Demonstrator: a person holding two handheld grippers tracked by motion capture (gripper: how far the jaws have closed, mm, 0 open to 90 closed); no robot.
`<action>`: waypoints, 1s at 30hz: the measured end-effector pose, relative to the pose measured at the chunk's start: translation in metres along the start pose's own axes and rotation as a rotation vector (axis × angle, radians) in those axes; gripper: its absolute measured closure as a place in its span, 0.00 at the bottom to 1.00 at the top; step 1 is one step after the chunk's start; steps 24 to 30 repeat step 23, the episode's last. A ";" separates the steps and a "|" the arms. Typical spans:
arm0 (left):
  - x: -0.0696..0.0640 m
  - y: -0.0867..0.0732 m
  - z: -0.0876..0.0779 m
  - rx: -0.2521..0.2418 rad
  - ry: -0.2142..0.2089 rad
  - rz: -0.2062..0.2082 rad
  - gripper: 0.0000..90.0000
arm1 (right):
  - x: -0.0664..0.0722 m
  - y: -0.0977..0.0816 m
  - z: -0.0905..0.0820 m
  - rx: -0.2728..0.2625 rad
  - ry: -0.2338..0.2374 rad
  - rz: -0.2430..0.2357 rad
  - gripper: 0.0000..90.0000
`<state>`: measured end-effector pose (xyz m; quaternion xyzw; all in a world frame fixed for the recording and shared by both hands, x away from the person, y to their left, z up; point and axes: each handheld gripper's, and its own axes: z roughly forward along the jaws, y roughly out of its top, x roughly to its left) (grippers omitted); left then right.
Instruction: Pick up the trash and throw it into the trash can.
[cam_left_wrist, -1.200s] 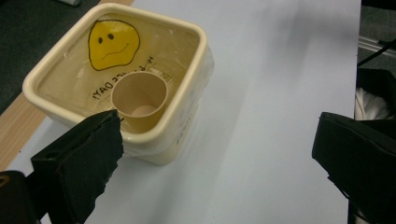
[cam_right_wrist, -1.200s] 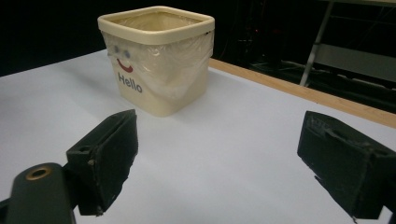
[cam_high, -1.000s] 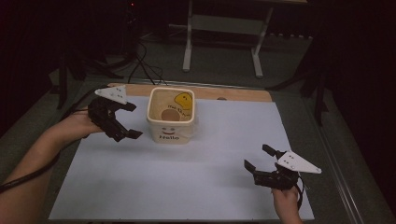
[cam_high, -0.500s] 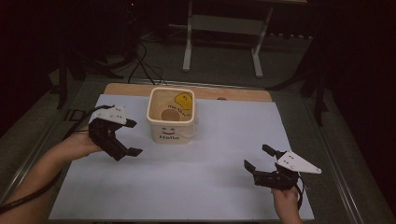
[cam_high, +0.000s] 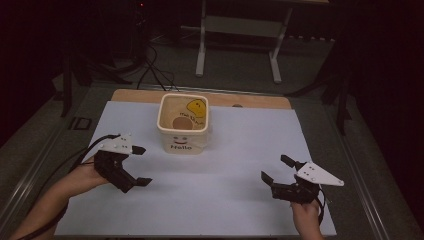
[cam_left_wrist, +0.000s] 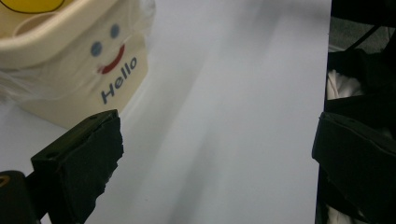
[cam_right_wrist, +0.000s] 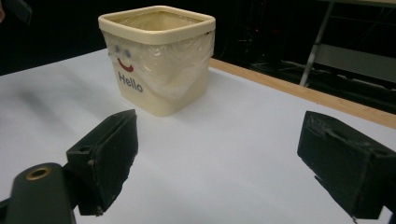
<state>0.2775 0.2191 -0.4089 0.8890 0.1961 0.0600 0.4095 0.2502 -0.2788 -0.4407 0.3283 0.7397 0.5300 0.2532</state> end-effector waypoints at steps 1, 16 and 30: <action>-0.001 -0.002 0.001 -0.003 0.002 -0.003 0.03 | 0.000 0.000 0.000 0.000 0.000 0.000 0.14; -0.011 -0.037 0.028 -0.019 -0.015 -0.076 0.03 | 0.000 -0.001 0.001 0.006 0.001 0.004 0.14; -0.012 -0.043 0.037 -0.003 -0.028 -0.080 0.03 | 0.000 -0.001 0.001 0.007 0.004 0.001 0.14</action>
